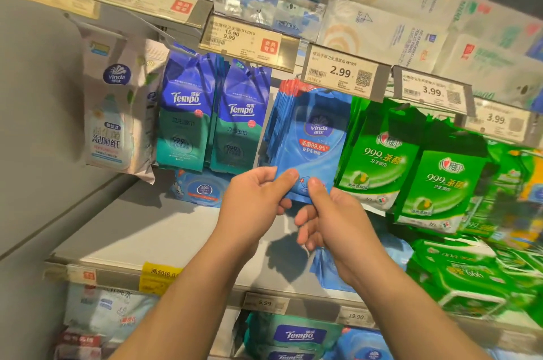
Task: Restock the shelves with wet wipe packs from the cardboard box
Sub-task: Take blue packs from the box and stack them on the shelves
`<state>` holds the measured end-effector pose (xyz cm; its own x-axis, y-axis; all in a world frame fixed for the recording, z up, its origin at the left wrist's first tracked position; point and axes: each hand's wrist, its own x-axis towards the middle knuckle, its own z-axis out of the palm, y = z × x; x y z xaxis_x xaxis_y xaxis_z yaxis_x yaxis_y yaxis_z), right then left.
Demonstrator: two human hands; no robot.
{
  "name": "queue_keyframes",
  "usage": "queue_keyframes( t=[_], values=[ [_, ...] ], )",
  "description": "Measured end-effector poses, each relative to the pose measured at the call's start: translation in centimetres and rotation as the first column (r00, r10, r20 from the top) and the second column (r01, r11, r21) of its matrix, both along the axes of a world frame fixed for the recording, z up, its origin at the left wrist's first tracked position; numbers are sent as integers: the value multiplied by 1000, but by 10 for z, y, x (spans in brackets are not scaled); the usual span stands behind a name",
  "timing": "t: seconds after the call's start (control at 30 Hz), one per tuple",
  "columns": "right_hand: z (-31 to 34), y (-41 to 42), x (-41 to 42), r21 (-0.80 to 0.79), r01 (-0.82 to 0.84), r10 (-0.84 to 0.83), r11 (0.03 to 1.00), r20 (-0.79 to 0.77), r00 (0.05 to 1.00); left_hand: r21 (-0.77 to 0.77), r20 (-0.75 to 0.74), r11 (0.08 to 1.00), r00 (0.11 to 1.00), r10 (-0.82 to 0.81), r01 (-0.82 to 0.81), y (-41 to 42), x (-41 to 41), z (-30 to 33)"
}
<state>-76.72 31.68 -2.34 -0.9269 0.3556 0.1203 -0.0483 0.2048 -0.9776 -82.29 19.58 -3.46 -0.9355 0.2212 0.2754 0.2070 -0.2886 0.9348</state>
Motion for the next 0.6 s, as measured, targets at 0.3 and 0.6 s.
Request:
queue_keyframes(
  t=[0.3,0.6],
  values=[
    [-21,-11,3,-193,78,-67,978,60,996,-78,136,995,990,-46,57,-7,4,-21],
    [-73,-31,45,234,174,-220,956,184,958,-568,-62,815,993,103,-120,-60,41,-81]
  ],
)
